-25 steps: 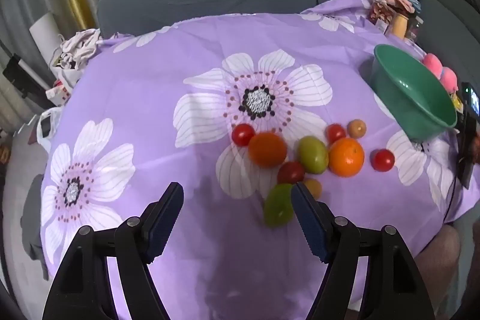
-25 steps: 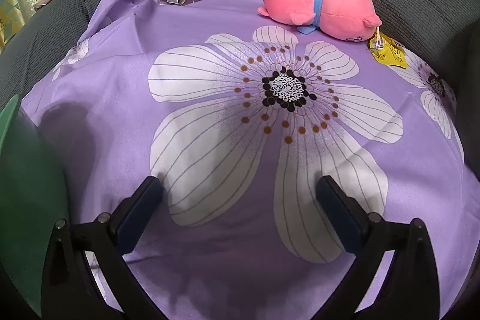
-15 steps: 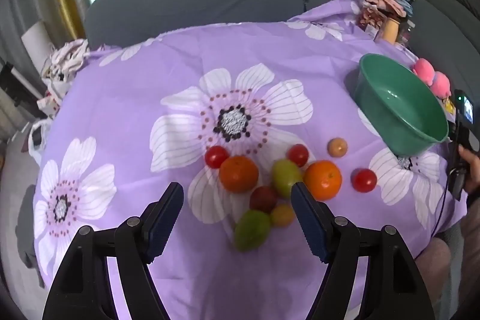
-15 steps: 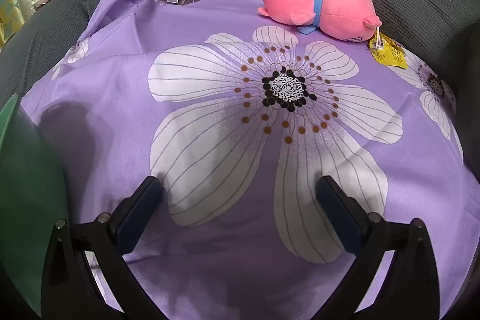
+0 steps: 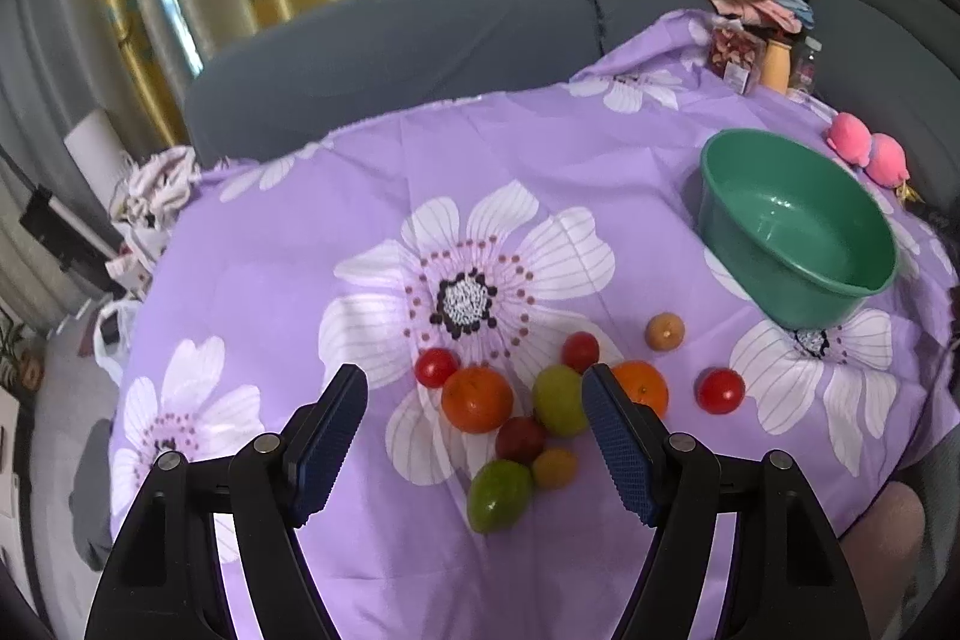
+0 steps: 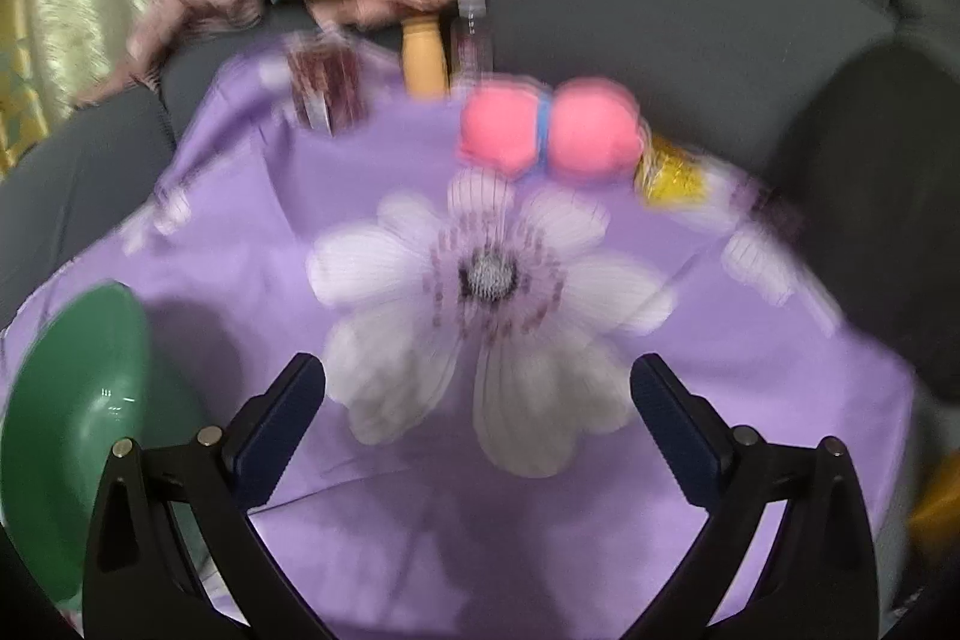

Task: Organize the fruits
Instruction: 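Move the left tool toward the fruit cluster, then close the left tool on the green lime, then carry the green lime with the left tool over the green bowl, then open the left tool to drop the lime into the bowl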

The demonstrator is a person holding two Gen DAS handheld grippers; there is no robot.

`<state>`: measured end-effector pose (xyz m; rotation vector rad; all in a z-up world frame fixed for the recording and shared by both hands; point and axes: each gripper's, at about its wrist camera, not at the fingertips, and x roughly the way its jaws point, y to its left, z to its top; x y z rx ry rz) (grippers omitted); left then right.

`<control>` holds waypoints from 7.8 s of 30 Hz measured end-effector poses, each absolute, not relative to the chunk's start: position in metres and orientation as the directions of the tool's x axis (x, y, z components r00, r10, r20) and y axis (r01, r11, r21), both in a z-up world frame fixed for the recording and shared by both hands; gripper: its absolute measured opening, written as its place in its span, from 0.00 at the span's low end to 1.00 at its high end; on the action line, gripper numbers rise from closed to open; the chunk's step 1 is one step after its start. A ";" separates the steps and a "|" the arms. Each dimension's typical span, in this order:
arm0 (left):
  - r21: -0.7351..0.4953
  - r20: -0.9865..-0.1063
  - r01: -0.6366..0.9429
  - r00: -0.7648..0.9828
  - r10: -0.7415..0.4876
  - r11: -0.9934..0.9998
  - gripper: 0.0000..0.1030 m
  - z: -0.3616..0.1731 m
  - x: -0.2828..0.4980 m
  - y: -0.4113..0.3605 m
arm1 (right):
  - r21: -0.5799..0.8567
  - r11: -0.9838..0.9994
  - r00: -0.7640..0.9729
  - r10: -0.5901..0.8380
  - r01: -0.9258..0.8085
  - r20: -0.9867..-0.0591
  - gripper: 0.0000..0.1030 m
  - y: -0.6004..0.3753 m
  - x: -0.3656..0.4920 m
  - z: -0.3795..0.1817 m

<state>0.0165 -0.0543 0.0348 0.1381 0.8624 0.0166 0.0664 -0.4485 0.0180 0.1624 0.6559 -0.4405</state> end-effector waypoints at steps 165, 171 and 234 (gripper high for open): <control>-0.328 -0.773 0.326 0.447 -0.450 0.887 0.33 0.023 0.037 -0.039 | 0.355 0.789 0.482 0.596 -0.501 -0.642 0.29 -0.120 0.015 0.011; -0.311 -0.757 0.403 0.442 -0.481 0.861 0.33 0.039 0.055 -0.076 | 0.342 0.825 0.556 0.559 -0.450 -0.616 0.29 -0.153 0.020 0.025; -0.230 -0.776 0.389 0.480 -0.409 0.892 0.69 0.060 0.065 -0.102 | 0.073 0.975 0.741 0.209 -0.212 -0.638 0.70 -0.225 0.009 0.058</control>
